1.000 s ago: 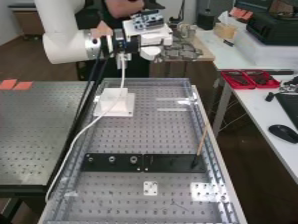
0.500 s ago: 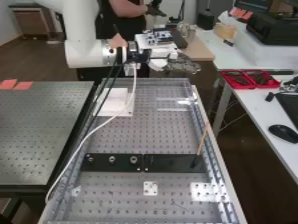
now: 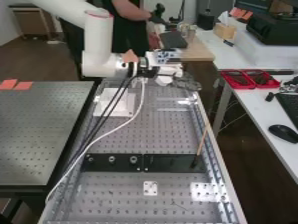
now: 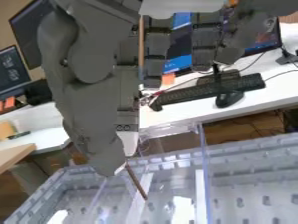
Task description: Grab the drill bit and place it in the clear container
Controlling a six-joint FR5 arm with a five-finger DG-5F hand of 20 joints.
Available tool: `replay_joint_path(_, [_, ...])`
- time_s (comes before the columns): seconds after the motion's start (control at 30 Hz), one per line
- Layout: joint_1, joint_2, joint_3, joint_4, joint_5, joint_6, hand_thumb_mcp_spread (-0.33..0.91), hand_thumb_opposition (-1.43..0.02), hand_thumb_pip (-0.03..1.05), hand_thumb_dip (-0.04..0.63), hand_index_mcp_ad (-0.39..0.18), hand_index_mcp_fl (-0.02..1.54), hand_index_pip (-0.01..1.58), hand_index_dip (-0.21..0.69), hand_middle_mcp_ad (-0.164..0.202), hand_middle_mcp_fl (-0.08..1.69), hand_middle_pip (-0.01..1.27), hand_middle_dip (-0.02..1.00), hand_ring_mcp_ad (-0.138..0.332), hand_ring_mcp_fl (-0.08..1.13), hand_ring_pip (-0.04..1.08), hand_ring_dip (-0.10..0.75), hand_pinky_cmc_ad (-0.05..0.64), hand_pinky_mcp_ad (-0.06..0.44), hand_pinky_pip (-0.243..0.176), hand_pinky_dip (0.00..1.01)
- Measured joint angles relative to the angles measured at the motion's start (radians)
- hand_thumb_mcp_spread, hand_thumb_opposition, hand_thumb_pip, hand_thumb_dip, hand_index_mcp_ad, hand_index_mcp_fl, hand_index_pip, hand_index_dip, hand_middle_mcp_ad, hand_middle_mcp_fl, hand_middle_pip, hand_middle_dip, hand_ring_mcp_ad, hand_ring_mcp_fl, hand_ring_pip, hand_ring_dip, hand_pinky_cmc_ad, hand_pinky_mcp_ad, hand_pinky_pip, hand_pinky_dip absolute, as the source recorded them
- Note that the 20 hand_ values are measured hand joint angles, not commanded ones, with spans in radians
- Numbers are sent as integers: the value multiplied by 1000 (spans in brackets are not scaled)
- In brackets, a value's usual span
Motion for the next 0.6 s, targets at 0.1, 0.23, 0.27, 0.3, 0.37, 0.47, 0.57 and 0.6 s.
replay_joint_path(0.1, [2, -29, 14, -7, 14, 7, 639, -983, 422, 244, -77, 860, 1073, 202, -23, 295, 126, 188, 216, 129, 103, -17, 307, 183, -96, 178])
replay_joint_path(0.23, [4, -65, 28, -20, 43, 17, 639, -983, 422, 241, -77, 860, 1082, 195, -23, 298, 129, 188, 216, 129, 106, -14, 307, 183, -96, 178])
replay_joint_path(0.27, [4, -67, 28, -21, 46, 17, 639, -983, 422, 244, -77, 860, 1082, 195, -23, 298, 129, 188, 216, 129, 106, -14, 307, 183, -96, 178])
replay_joint_path(0.3, [4, -70, 28, -25, 53, 19, 639, -983, 422, 244, -77, 860, 1082, 195, -23, 298, 129, 188, 216, 129, 106, -14, 307, 180, -96, 178])
replay_joint_path(0.37, [4, -70, 26, -25, 59, 19, 639, -983, 422, 244, -77, 860, 1079, 190, -23, 295, 129, 188, 216, 129, 103, -14, 307, 183, -99, 178])
replay_joint_path(0.47, [4, -64, 17, -24, 61, 19, 614, -983, 426, 244, -91, 817, 1080, 185, -19, 298, 129, 188, 216, 129, 106, -14, 307, 183, -96, 178])
replay_joint_path(0.57, [3, -59, 14, -25, 59, 19, 574, -942, 476, 244, -119, 597, 988, 145, -19, 283, 129, 188, 216, 126, 103, -14, 307, 180, -96, 178])
replay_joint_path(0.6, [2, -57, 13, -26, 58, 19, 546, -929, 476, 244, -117, 545, 953, 138, -19, 283, 126, 188, 216, 126, 103, -14, 307, 180, -96, 178])
